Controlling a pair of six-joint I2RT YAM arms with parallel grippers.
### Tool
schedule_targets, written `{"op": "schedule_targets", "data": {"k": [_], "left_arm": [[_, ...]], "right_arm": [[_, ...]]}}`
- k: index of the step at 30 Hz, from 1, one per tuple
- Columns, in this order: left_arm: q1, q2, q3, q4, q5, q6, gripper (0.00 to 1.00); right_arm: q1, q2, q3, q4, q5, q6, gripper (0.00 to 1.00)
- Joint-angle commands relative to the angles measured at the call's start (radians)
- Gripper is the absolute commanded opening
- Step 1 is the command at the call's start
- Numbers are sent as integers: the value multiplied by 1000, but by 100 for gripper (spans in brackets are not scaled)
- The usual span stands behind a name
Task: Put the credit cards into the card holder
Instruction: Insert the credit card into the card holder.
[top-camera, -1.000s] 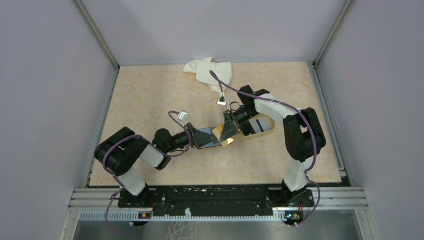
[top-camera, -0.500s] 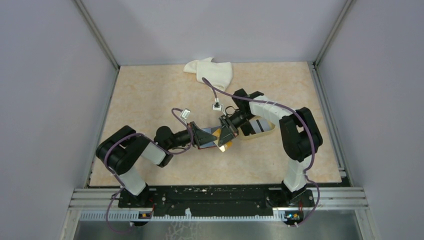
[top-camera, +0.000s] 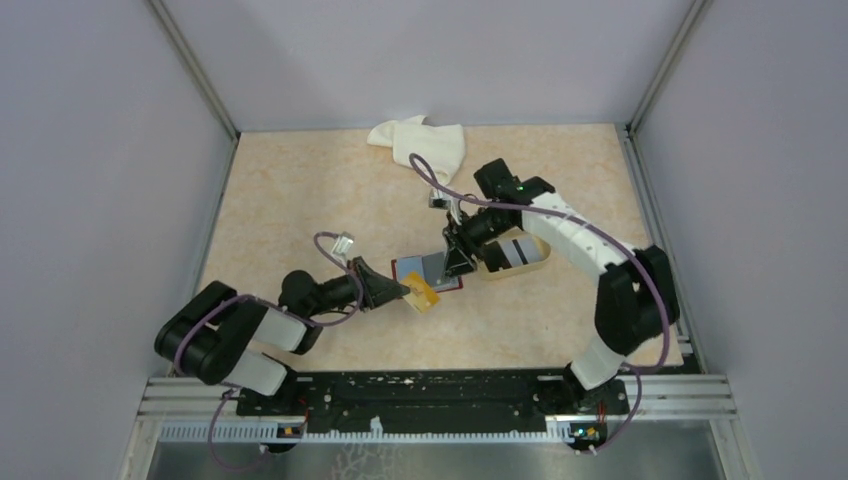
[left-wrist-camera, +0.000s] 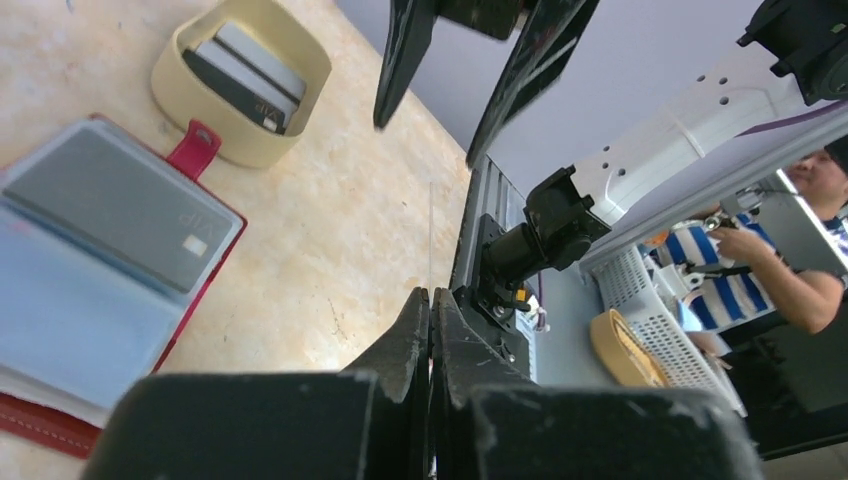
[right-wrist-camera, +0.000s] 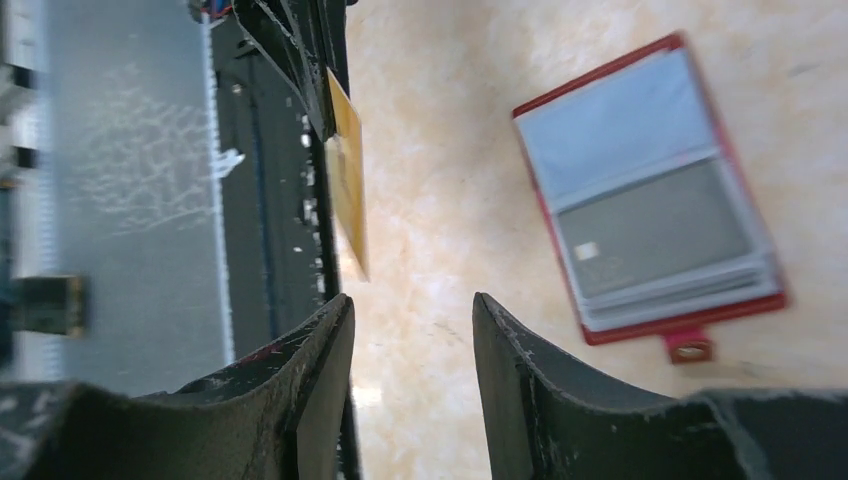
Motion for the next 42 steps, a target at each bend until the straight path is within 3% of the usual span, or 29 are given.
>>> {"op": "schedule_targets", "data": {"k": [1, 4, 7, 9, 14, 18, 23, 29, 36, 42], "left_arm": [[23, -124, -15, -63, 55, 160, 0], [31, -253, 11, -359, 36, 292, 0], [33, -383, 56, -629, -20, 402, 0], [34, -451, 57, -701, -64, 445, 0], [34, -558, 47, -809, -137, 520, 0], [34, -531, 41, -756, -139, 528, 0], [51, -401, 87, -720, -88, 477, 0], [108, -157, 119, -476, 38, 298, 0], [230, 120, 230, -300, 214, 121, 0], [289, 333, 250, -72, 336, -78, 0]], "right_arm": [[4, -232, -11, 123, 138, -164, 47], [4, -350, -84, 208, 179, -293, 49], [4, -464, -270, 505, 204, -184, 51], [4, -503, -379, 676, 162, -121, 53], [4, -495, -471, 720, 64, -111, 53], [4, -476, -499, 745, 75, -96, 52], [-1, -403, -469, 717, 218, -75, 48], [-12, -312, -447, 733, 304, -4, 28], [7, -122, -350, 748, 338, 260, 8], [8, -11, -308, 773, 363, 423, 3]]}}
